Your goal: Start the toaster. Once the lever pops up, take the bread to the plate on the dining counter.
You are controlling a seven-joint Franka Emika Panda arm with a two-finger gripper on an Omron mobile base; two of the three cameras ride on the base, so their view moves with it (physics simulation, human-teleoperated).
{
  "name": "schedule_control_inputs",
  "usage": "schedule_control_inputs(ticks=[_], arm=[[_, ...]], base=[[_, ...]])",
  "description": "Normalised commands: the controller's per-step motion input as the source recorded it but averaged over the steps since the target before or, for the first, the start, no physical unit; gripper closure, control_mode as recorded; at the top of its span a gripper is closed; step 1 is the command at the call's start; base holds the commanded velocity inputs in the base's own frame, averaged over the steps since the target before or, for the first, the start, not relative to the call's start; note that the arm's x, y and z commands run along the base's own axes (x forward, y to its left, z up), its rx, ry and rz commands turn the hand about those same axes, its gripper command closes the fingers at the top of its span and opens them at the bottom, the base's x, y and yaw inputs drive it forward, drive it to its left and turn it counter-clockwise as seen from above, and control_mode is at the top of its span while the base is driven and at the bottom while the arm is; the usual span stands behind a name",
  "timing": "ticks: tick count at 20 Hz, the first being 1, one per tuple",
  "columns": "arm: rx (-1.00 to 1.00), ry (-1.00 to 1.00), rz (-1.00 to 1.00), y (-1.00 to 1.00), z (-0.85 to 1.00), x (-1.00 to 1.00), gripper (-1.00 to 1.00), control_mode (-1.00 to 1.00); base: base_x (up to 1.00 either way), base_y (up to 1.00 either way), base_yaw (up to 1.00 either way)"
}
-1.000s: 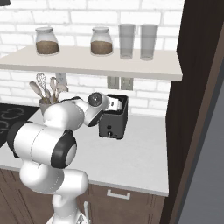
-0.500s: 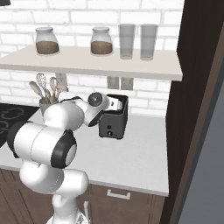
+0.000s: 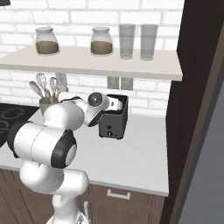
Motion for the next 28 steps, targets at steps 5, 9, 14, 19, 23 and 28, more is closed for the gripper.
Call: schedule_control_inputs(ticks=[5, 9, 14, 19, 23, 28], arm=[[0.0, 0.0, 0.0, 0.0, 0.0, 0.0, -1.0, -1.0], [0.0, 0.0, 0.0, 0.0, 0.0, 0.0, -1.0, -1.0], [0.0, 0.0, 0.0, 0.0, 0.0, 0.0, -1.0, -1.0], [0.0, 0.0, 0.0, 0.0, 0.0, 0.0, -1.0, -1.0], [0.0, 0.0, 0.0, 0.0, 0.0, 0.0, -1.0, -1.0], [0.0, 0.0, 0.0, 0.0, 0.0, 0.0, -1.0, -1.0]], base=[[0.0, 0.0, 0.0], [0.0, 0.0, 0.0], [0.0, 0.0, 0.0], [0.0, 0.0, 0.0], [0.0, 0.0, 0.0], [0.0, 0.0, 0.0]])
